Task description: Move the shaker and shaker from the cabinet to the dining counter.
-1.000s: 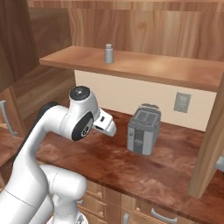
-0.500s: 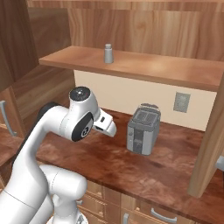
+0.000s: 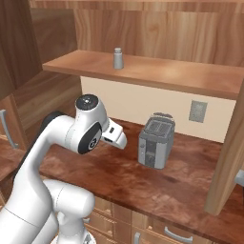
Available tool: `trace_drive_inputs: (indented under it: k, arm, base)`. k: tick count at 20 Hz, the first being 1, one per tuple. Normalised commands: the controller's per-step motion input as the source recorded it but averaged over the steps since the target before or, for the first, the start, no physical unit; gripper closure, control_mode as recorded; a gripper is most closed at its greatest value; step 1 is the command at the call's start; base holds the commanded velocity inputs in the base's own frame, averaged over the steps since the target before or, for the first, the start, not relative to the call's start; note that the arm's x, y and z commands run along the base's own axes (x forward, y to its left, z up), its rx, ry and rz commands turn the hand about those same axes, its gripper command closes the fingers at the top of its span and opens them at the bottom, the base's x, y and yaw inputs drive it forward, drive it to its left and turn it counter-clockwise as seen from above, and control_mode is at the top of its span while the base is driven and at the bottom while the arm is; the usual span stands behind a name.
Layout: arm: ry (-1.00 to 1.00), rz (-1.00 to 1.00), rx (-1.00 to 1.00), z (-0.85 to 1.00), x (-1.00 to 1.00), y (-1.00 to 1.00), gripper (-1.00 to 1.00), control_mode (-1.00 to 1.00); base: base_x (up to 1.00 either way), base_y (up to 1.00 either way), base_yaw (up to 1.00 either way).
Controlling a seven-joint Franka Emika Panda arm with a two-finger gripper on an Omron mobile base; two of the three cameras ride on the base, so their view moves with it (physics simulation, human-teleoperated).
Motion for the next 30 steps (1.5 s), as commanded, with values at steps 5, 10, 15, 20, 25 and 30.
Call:
trace_drive_inputs:
  k: [5, 10, 15, 20, 25, 30]
  arm:
    - [0.00, 0.00, 0.00, 0.00, 0.00, 0.00, -1.00, -1.00]
    - [0.00, 0.00, 0.00, 0.00, 0.00, 0.00, -1.00, -1.00]
    - [0.00, 0.00, 0.00, 0.00, 0.00, 0.00, -1.00, -1.00]
    - [0.00, 0.00, 0.00, 0.00, 0.00, 0.00, -1.00, -1.00]
    - [-0.09, 0.03, 0.00, 0.00, -0.16, 0.00, -1.00, -1.00]
    - [-0.33, 0.15, 0.00, 0.05, -0.16, 0.02, -1.00, -1.00]
  base:
    - [0.00, 0.00, 0.00]
    - [0.00, 0.00, 0.00]
    - [0.00, 0.00, 0.00]
    - [0.00, 0.00, 0.00]
    - [0.00, 0.00, 0.00]
    - [0.00, 0.00, 0.00]
